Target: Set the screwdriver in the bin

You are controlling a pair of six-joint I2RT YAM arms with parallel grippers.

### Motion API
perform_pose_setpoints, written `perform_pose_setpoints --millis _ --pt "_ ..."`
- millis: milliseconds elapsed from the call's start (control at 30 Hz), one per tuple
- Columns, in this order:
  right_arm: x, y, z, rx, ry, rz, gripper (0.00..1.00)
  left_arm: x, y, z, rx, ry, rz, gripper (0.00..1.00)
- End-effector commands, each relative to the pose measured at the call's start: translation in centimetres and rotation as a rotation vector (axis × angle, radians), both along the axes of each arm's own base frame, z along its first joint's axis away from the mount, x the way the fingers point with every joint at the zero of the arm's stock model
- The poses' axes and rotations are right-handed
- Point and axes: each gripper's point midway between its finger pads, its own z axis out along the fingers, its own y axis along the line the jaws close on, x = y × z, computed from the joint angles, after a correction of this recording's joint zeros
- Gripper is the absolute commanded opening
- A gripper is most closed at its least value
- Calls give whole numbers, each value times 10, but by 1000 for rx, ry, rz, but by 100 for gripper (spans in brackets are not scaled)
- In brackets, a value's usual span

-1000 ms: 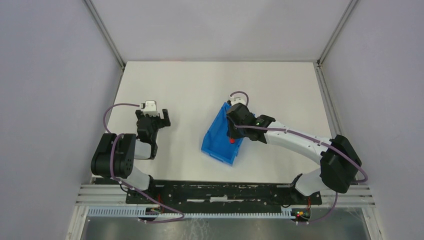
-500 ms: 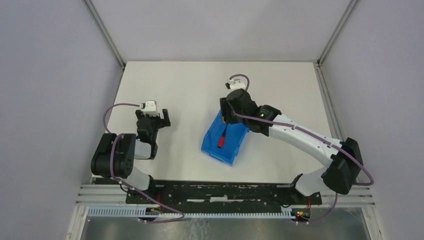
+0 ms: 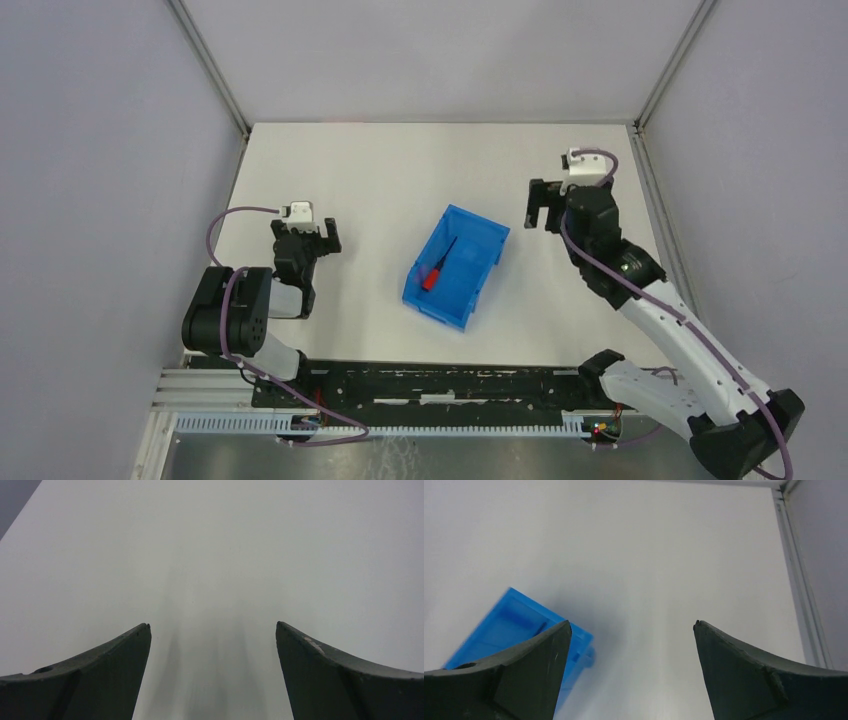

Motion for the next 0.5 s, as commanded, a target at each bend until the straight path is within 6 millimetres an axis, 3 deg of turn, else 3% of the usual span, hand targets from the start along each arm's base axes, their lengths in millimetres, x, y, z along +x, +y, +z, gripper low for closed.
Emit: perform_pose_setpoints --millis 0,133,267,367,467 --pt "-13 -45 -48 -119 -24 -159 98 4 -1 15 -32 -54 -3 100" --pt "-30 -65 -102 -138 33 -238 98 4 -1 15 -32 -53 -3 100" --pt "-43 -71 -147 -125 91 -259 98 4 -1 14 -32 -52 -3 100" --pt "-49 -72 -170 -119 122 -258 98 4 -1 15 -32 -53 -3 100" --pt "-49 -68 -171 -93 108 -244 98 4 -1 15 -32 -53 -3 100"
